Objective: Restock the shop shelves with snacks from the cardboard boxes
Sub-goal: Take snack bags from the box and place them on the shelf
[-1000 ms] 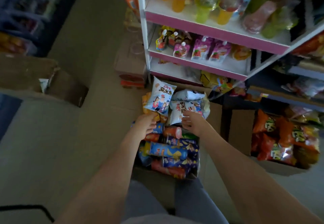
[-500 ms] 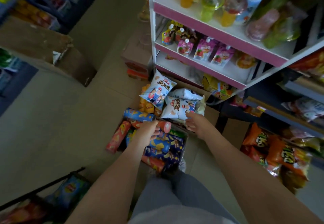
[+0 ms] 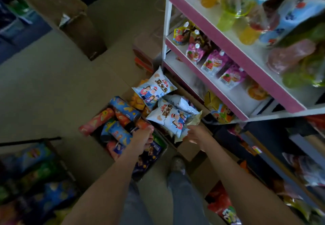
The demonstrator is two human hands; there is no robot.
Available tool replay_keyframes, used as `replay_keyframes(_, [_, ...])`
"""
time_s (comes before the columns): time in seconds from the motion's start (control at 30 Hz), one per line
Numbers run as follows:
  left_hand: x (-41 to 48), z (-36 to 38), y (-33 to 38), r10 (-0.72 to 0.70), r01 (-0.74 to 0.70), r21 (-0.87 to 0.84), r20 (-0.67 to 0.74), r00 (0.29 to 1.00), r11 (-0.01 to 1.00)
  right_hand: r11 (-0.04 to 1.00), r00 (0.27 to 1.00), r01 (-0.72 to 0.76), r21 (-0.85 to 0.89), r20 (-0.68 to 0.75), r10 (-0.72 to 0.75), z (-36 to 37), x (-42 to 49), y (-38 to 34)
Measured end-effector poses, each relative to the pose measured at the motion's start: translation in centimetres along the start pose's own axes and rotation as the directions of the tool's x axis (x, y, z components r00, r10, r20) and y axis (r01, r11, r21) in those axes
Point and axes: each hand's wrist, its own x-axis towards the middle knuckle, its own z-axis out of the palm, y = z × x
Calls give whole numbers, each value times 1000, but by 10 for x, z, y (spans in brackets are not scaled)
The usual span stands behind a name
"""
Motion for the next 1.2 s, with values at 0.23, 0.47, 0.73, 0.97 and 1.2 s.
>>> replay_keyframes(0.23, [58,59,-14,-51,46,-149,-33,998,988,981,995,81,-175,71,-69,-16,84,-24])
replay_keyframes(0.47, [173,90,-20,-84,62,-256,-77,993,965,792,937,349,-500,193,-291,21,212,-17])
replay_keyframes(0.73, [254,140,-47,69,-112,-361,-128,989,926,587,879,471,-659,292,-377,50,300,20])
replay_keyframes(0.97, [249,162,-47,120,-218,-449,-235,965,867,517,845,501,-694,262,-467,44,293,26])
replay_keyframes(1.2, [242,151,-52,203,-345,-341,-388,899,874,626,855,519,-582,346,-387,37,284,14])
